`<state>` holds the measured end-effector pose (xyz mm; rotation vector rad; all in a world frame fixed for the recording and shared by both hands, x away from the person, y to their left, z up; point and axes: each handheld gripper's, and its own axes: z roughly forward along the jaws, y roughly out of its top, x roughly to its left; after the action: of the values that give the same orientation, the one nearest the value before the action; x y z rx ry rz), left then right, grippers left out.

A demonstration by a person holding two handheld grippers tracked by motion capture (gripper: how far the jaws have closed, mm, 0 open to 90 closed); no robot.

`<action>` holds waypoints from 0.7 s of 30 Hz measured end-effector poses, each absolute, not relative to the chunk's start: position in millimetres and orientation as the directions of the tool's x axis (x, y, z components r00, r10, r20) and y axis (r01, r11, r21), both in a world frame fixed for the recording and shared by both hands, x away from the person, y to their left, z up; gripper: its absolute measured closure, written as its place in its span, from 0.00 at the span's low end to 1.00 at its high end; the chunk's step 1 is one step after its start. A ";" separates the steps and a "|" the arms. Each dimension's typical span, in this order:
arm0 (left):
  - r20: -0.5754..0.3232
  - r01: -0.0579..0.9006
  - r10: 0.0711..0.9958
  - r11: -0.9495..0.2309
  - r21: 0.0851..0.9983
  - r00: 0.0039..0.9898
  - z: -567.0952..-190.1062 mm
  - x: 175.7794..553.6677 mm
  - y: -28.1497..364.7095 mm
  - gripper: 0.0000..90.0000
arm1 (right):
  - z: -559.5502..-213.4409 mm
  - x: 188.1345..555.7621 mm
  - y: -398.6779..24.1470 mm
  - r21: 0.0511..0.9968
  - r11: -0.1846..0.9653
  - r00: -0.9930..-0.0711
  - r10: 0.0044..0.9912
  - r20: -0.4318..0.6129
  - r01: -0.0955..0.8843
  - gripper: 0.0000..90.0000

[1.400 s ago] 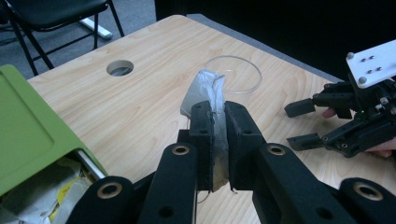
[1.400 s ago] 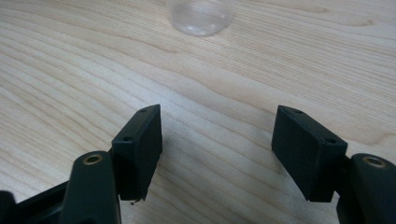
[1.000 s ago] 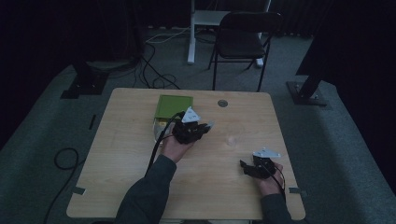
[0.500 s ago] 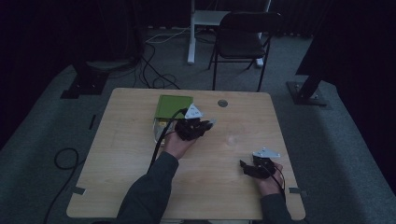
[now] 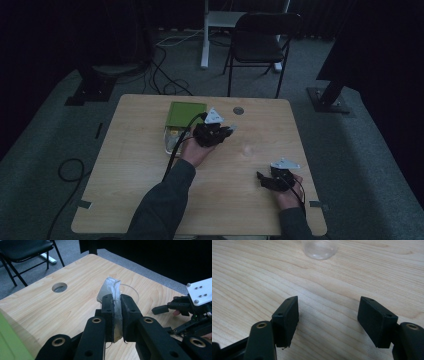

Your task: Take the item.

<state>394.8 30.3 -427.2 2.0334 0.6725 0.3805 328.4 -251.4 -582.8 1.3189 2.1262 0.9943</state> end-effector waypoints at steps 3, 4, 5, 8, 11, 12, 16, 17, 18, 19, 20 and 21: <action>-0.001 0.312 0.595 -0.419 0.853 0.804 -427.8 396.5 27.6 0.92 | -582.8 328.4 -251.4 0.767 0.286 -0.445 0.896 0.000 0.575 0.37; -0.004 0.315 0.596 -0.419 0.852 0.803 -428.6 397.3 26.4 0.92 | -582.8 328.4 -251.4 0.767 0.285 -0.445 0.896 0.000 0.575 0.37; -0.004 0.315 0.596 -0.419 0.852 0.803 -428.6 397.3 26.4 0.92 | -582.8 328.4 -251.4 0.767 0.285 -0.445 0.896 0.000 0.575 0.37; -0.003 0.318 0.595 -0.425 0.847 0.803 -429.9 400.4 22.6 0.92 | -582.8 328.4 -251.4 0.767 0.285 -0.445 0.896 0.000 0.575 0.37; -0.002 0.317 0.593 -0.427 0.847 0.805 -429.5 402.2 19.6 0.92 | -582.8 328.4 -251.3 0.767 0.285 -0.444 0.896 0.000 0.575 0.37; -0.001 0.317 0.592 -0.429 0.846 0.806 -429.4 402.9 18.5 0.92 | -582.8 328.3 -251.3 0.767 0.285 -0.444 0.896 0.000 0.575 0.37; -0.004 0.318 0.591 -0.429 0.846 0.807 -429.1 405.4 13.7 0.92 | -582.8 328.1 -250.8 0.767 0.286 -0.447 0.895 0.001 0.574 0.37; -0.003 0.316 0.589 -0.430 0.845 0.808 -428.9 405.8 12.4 0.92 | -582.8 327.9 -250.5 0.767 0.285 -0.447 0.895 0.002 0.575 0.37; -0.003 0.316 0.589 -0.430 0.845 0.808 -428.9 405.8 12.4 0.92 | -582.8 327.9 -250.5 0.767 0.285 -0.447 0.895 0.002 0.575 0.37; -0.003 0.317 0.588 -0.431 0.845 0.809 -428.6 406.1 10.9 0.92 | -582.8 327.9 -250.4 0.767 0.285 -0.447 0.895 0.002 0.575 0.37; -0.003 0.317 0.588 -0.431 0.845 0.809 -428.6 406.1 10.9 0.92 | -582.8 327.9 -250.4 0.767 0.285 -0.447 0.895 0.002 0.575 0.37; 0.000 0.311 0.584 -0.432 0.847 0.812 -428.2 407.2 7.3 0.92 | -582.8 327.9 -250.4 0.767 0.286 -0.447 0.894 0.002 0.574 0.37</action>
<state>407.2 7.3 -428.2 2.0503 0.6612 0.3649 327.9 -250.4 -582.8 1.3167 2.1284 0.9962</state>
